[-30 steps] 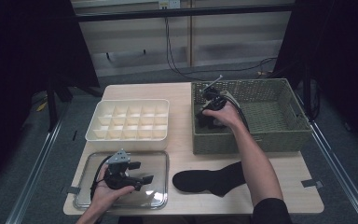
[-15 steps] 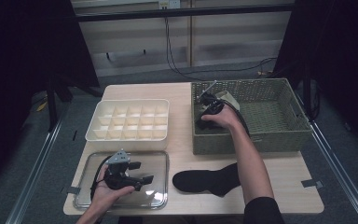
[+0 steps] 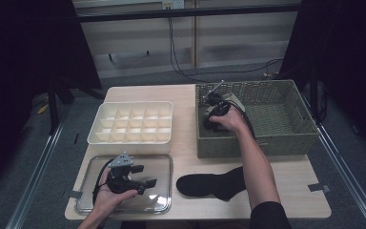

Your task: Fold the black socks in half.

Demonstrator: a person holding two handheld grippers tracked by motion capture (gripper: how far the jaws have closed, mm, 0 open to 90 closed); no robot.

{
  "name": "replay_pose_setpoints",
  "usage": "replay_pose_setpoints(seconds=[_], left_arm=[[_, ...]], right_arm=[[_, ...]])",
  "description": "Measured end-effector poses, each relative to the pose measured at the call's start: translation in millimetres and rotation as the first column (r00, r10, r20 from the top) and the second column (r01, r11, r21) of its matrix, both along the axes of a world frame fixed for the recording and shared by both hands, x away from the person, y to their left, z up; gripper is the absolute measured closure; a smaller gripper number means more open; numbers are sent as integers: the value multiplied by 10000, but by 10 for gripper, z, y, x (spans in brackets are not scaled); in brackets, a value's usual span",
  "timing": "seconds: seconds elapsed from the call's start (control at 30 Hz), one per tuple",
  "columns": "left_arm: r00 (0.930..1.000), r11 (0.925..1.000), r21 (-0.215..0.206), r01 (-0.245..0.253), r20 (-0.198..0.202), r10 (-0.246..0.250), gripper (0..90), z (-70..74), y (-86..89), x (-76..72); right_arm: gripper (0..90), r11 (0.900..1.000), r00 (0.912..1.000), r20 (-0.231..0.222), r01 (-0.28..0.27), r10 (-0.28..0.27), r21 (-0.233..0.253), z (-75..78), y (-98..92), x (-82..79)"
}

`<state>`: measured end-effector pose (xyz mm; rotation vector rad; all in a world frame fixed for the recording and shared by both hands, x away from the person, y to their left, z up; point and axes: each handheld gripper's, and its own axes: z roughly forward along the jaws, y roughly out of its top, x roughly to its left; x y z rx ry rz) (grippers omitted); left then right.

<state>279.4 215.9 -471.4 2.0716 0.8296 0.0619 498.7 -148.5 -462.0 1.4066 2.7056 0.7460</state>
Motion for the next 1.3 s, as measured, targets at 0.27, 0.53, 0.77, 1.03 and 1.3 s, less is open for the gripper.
replay_pose_setpoints(seconds=[0.27, 0.53, 0.77, 1.03, 1.3], left_arm=[[10000, 10000, 60, -36, -10, 36, 180, 6, 16, 1], [10000, 10000, 50, -65, -36, 66, 179, 0, 6, 13], [10000, 10000, 41, -59, -44, 60, 178, -5, -2, 20], [10000, 10000, 45, -75, -22, 75, 178, 1, 0, 17], [10000, 10000, 94, -25, -14, 25, 177, -5, -12, 27]], right_arm=[[879, 9970, 9992, 342, 166, -192, 750, 80, -58, -9], [880, 9763, 9948, 688, 587, -745, 2081, 191, -232, -47], [880, 9643, 9912, 1012, 563, -850, 2587, 257, -284, -84], [880, 9444, 9839, 1454, 518, -1040, 3247, 379, -380, -163], [879, 9241, 9742, 1828, 544, -1322, 3783, 490, -504, -249]])
